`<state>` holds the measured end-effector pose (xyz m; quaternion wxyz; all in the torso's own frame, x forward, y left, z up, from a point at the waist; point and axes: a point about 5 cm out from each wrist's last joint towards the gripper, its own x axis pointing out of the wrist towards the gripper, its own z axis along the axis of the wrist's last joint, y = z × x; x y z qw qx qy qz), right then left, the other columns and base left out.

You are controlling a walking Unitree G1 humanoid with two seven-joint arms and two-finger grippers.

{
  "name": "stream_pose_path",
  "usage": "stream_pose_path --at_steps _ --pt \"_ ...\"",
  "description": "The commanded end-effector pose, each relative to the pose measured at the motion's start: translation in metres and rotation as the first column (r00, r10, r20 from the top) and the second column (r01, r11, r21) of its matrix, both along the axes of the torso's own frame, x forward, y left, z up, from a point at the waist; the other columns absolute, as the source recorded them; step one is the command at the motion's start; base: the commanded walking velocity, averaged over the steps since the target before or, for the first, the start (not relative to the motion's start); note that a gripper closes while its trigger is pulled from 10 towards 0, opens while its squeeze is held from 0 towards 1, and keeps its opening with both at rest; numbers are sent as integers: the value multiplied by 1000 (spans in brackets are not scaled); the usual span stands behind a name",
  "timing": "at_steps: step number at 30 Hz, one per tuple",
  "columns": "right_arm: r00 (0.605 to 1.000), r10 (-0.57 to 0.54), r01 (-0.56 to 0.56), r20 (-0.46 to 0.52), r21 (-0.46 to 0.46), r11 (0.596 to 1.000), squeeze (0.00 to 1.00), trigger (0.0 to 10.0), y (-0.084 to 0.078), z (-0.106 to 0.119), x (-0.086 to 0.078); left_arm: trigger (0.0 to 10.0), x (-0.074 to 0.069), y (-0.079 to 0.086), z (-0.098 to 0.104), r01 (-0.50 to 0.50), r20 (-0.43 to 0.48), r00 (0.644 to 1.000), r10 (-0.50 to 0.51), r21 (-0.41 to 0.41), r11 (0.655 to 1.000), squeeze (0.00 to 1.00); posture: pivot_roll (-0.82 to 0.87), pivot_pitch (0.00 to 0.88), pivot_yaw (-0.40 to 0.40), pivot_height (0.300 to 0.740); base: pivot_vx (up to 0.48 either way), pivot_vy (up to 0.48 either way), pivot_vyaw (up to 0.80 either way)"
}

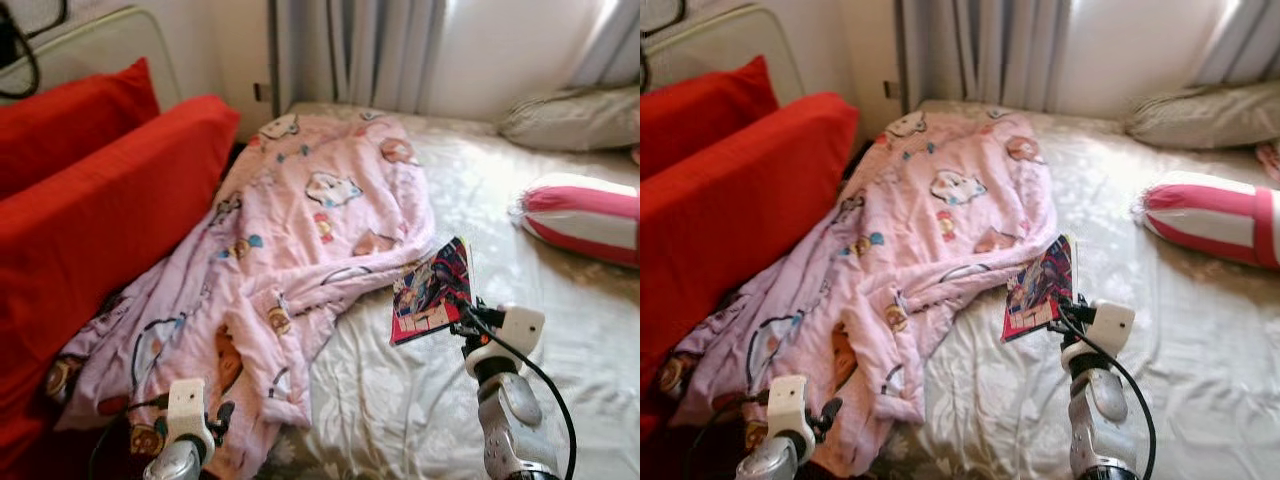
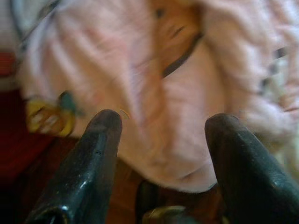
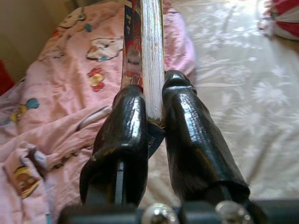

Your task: Clean up the room

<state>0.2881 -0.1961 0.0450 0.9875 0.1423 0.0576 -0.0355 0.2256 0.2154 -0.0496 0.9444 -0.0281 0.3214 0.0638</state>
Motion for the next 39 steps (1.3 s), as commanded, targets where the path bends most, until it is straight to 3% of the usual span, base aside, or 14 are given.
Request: stream_pose_path --at_steps 1,10,18,28,39 --pt "1000 -8 8 31 -6 1000 0 10000 -1 5 3 10000 -9 3 -6 -5 -44 999 5 12 1000 0 72 0 -39 740 0 0 0" --pt "1000 -26 26 -8 7 1000 0 10000 1 -3 0 10000 -13 -4 -10 -10 -57 998 11 15 1000 0 83 0 -45 740 0 0 0" --pt "999 -38 38 -15 -10 999 0 10000 -2 -4 -1 10000 -17 -7 -13 32 -80 996 -30 31 999 0 67 0 -35 740 0 -309 -741" --pt "999 -39 39 -15 -3 999 0 10000 1 -7 -3 10000 -21 -8 -15 52 -93 995 -47 45 998 0 71 0 -31 740 0 -280 0" --pt "1000 -22 22 -6 4 1000 0 10000 6 -5 0 10000 -20 -5 -14 45 -90 995 -40 50 998 0 76 0 -35 740 0 -280 -422"
